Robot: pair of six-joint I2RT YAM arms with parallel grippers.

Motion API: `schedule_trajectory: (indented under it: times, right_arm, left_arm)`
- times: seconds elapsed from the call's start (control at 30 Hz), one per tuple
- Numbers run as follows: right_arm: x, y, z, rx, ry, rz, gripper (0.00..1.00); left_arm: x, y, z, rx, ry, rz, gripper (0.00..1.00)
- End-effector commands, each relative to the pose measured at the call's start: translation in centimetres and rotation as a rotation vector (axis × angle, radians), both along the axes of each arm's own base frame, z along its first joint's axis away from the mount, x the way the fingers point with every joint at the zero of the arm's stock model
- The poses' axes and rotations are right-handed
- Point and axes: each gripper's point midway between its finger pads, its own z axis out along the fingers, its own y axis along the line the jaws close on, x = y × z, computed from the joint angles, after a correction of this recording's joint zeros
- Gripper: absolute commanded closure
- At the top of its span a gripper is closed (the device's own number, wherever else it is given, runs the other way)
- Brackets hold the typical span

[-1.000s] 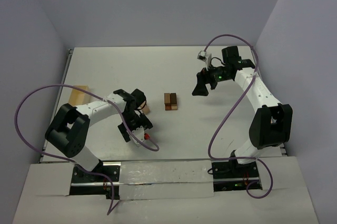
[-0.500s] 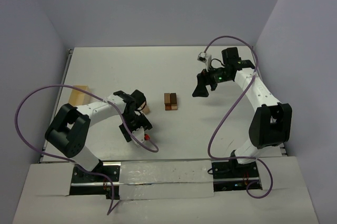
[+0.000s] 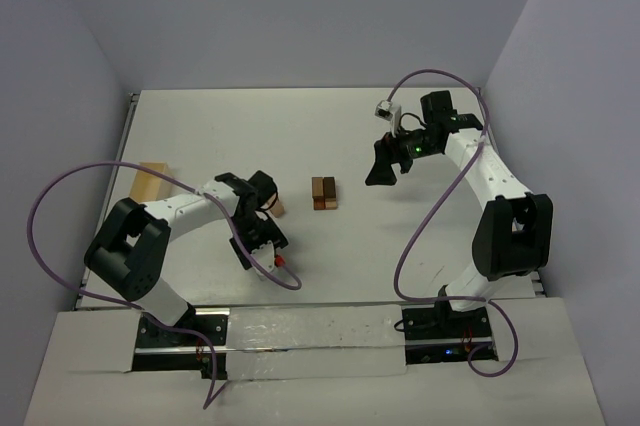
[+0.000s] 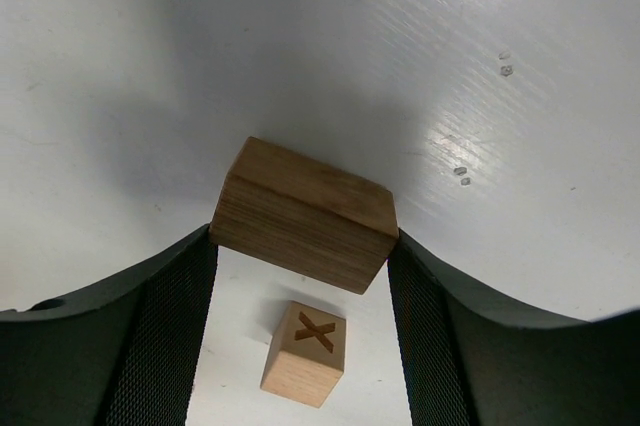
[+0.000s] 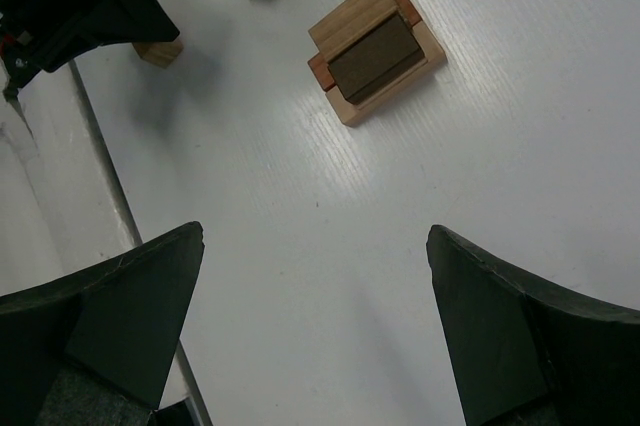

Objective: Build the wood block tower

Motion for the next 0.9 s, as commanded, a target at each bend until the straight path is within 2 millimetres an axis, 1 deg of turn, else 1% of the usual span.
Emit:
schedule_trajectory:
  times: [0.0,0.07,0.1,0.17,0.2,0.4,0.43,0.47,0.57,0.63,0.67,0.73,0.8,0.87]
  right_arm:
    - [-0.2,0.0,0.2,0.015,0.005,0.009,0.0]
    - [-0.3,0.0,0.2,0.015,0.003,0.009,0.0]
    - [-0.3,0.0,0.2,0.016,0.003,0.01,0.0]
    - [-0.3,0.0,0.2,0.016,0.003,0.01,0.0]
    - [-0.3,0.0,0.3,0.017,0.004,0.011,0.0]
    - [-0.5,0.0,0.4,0.02,0.002,0.012,0.0]
    - [-0.5,0.0,0.4,0.022,0.002,0.011,0.0]
    - [-0.5,0.0,0.5,0.022,0.0,0.011,0.0]
    - [-0.5,0.0,0.5,0.025,0.001,0.01,0.0]
    - [-0.5,0.0,0.5,0.026,0.0,0.008,0.0]
    - [-0.5,0.0,0.5,0.025,0.001,0.006,0.0]
    - [-0.5,-0.1,0.6,0.026,-0.003,0.002,0.0]
    - [-0.5,-0.3,0.7,0.024,-0.007,-0.003,0.0]
    - [-0.4,-0.5,0.8,0.023,-0.01,-0.013,0.0]
  left_arm:
    - [0.6,-4.2,2.8,-0.212,-0.092,-0.386,0.48]
    - [0.7,-4.8,3.3,-0.226,-0.058,-0.316,0.5]
    - [0.7,-5.1,3.6,-0.225,-0.024,-0.235,0.51]
    - [0.9,-5.8,4.2,-0.245,-0.002,-0.191,0.52]
    - [0.8,-6.1,4.4,-0.235,0.045,-0.095,0.53]
    - [1.4,-8.3,7.0,-0.269,0.149,0.189,0.55]
    - [1.4,-8.7,7.4,-0.267,0.179,0.266,0.55]
    - [1.8,-9.1,7.9,-0.27,0.203,0.339,0.55]
    - [3.3,-10.6,9.8,-0.291,0.227,0.485,0.57]
    - [4.0,-11.2,10.4,-0.28,0.258,0.61,0.59]
    - [5.1,-11.9,11.2,-0.301,0.239,0.675,0.61]
    - [5.7,-12.6,11.6,-0.297,0.236,0.774,0.63]
    - [6.9,-13.3,12.3,-0.306,0.184,0.856,0.64]
    - [7.9,-13.6,12.6,-0.296,0.14,0.921,0.64]
